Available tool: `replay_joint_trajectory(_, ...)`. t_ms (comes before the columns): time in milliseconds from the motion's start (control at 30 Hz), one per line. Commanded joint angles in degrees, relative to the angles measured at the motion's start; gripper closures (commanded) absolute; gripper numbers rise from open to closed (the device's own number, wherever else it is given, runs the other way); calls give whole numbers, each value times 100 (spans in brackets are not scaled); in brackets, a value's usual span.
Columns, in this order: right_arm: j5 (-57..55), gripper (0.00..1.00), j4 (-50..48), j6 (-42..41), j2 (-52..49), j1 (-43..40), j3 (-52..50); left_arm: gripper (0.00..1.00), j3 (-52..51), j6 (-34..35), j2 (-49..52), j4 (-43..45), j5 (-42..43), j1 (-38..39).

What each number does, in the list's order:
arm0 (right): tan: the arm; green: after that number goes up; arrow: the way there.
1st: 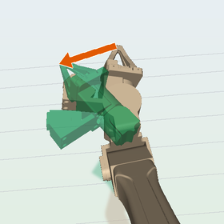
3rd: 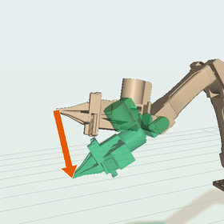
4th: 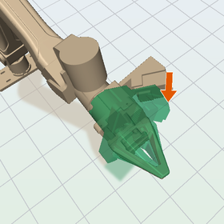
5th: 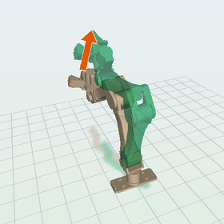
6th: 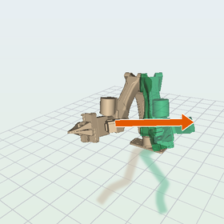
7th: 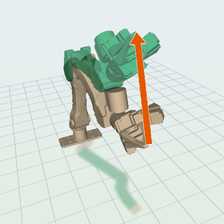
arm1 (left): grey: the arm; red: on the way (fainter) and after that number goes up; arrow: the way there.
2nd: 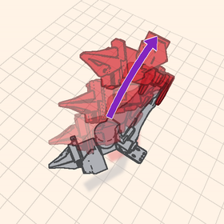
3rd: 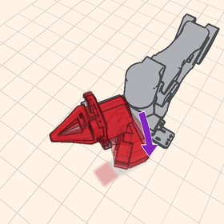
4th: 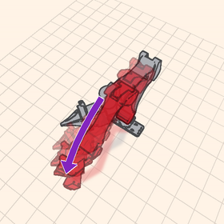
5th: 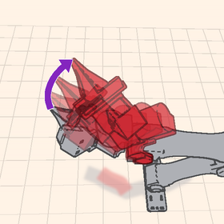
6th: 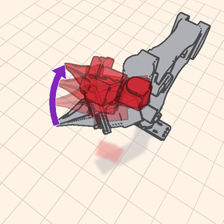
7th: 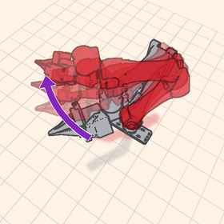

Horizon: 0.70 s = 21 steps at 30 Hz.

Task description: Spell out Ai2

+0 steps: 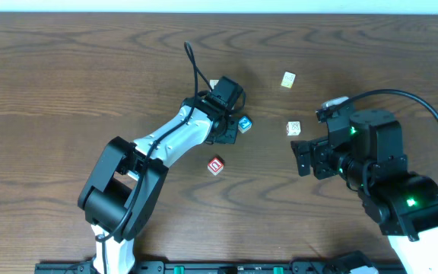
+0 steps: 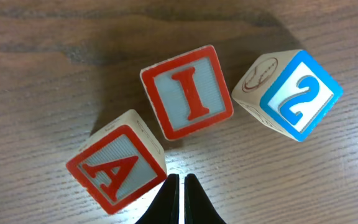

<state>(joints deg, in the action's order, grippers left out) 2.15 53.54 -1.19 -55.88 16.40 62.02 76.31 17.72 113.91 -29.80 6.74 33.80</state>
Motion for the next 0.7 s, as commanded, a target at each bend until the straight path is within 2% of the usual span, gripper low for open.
replay_joint_trajectory(0, 26, 1, 4, 63, 4, -28, 4, 94, -48, -151, 22, 24, -286, -9)
replay_joint_trajectory(667, 26, 1, 4, 63, 4, -28, 4, 94, -48, -254, 24, 374, -769, -13)
